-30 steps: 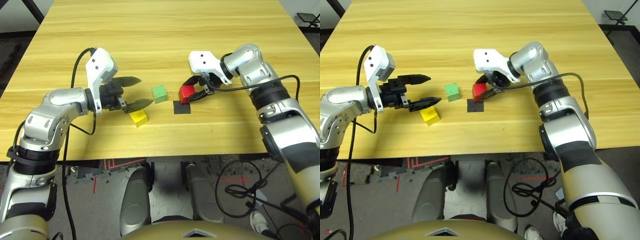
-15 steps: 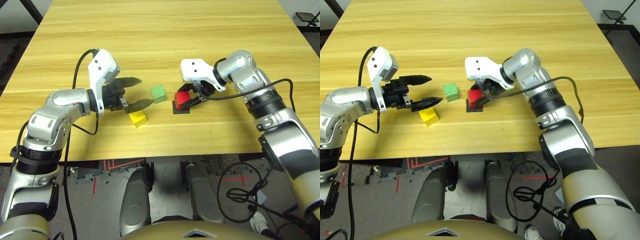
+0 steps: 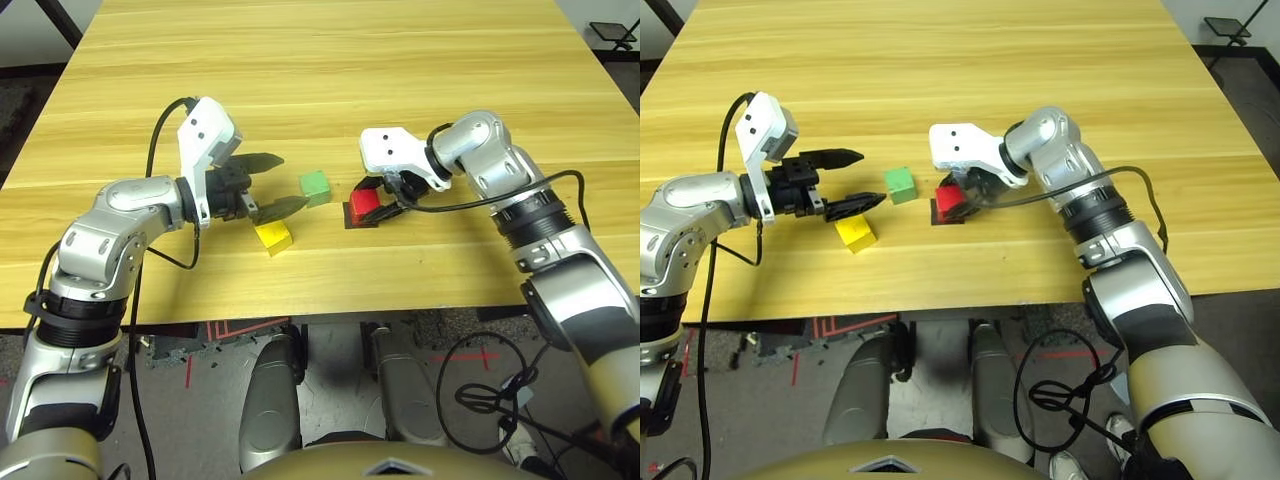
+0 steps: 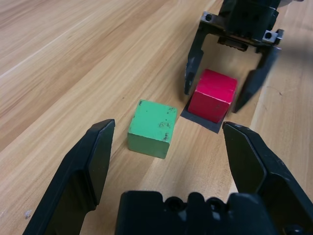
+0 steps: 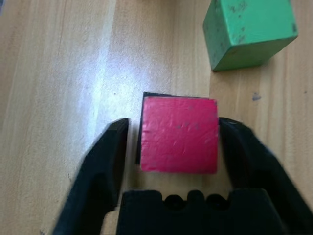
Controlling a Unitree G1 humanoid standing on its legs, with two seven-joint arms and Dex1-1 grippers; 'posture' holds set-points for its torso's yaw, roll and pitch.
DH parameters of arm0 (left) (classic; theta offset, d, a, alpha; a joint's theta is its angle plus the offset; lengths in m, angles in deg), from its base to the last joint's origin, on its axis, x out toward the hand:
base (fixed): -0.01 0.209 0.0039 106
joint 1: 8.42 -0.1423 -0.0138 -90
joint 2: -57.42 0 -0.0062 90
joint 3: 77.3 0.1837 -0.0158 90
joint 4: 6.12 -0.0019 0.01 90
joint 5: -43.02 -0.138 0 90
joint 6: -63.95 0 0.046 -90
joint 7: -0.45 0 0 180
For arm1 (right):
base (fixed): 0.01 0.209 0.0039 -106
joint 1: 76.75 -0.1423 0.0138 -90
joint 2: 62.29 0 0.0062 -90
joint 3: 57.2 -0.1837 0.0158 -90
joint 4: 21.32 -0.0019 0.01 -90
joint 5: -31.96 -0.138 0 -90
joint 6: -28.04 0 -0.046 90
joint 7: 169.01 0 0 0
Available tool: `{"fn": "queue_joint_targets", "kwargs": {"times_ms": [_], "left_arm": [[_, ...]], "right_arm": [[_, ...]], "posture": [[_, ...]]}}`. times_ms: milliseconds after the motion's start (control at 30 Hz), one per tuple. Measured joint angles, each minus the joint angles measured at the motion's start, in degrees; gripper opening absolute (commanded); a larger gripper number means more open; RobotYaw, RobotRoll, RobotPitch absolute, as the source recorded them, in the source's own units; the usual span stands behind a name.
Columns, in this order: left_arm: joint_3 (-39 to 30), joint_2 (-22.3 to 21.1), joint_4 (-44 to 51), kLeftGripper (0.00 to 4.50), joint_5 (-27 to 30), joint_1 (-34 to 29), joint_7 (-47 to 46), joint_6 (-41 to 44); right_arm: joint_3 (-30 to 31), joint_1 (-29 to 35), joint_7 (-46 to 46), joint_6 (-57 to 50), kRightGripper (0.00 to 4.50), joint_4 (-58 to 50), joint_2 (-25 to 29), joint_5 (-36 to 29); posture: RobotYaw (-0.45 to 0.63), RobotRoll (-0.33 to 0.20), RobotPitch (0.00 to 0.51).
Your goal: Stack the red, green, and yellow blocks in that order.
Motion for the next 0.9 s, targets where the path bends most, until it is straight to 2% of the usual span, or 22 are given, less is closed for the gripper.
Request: {"fn": "queue_joint_targets", "kwargs": {"times_ms": [100, 233, 367, 500, 667, 900], "left_arm": [[2.0, 0.2, -1.7, 4.50, -0.7, 2.0, 0.8, 0.0], [5.8, 0.1, -6.1, 4.50, -3.6, 5.8, 4.1, -2.0], [8.5, 0.1, -13.1, 4.50, -7.3, 10.3, 7.6, -5.5], [11.2, 0.8, -20.1, 4.50, -11.4, 14.2, 11.0, -10.0], [13.5, 2.3, -25.6, 4.50, -14.7, 16.7, 14.4, -13.6], [14.5, 4.2, -28.1, 4.50, -17.1, 16.9, 16.4, -14.9]], "right_arm": [[-3.5, -0.3, 1.9, 0.9, 4.44, 1.7, 0.7, -5.0], [-8.8, -1.0, 4.0, 3.4, 4.44, 6.1, 4.8, -9.7], [-12.4, 0.5, 4.8, 6.7, 4.44, 9.4, 10.0, -11.5], [-14.5, 5.1, 4.5, 8.0, 4.44, 10.2, 13.9, -12.3], [-16.6, 9.2, 2.5, 6.4, 4.44, 7.5, 16.2, -13.5], [-17.8, 11.9, -0.4, 3.9, 4.44, 3.5, 16.5, -15.0]], "posture": [[0.27, -0.072, 0.247], [0.23, -0.064, 0.237], [0.19, -0.055, 0.230], [0.14, -0.042, 0.223], [0.10, -0.031, 0.225], [0.07, -0.024, 0.234]]}}
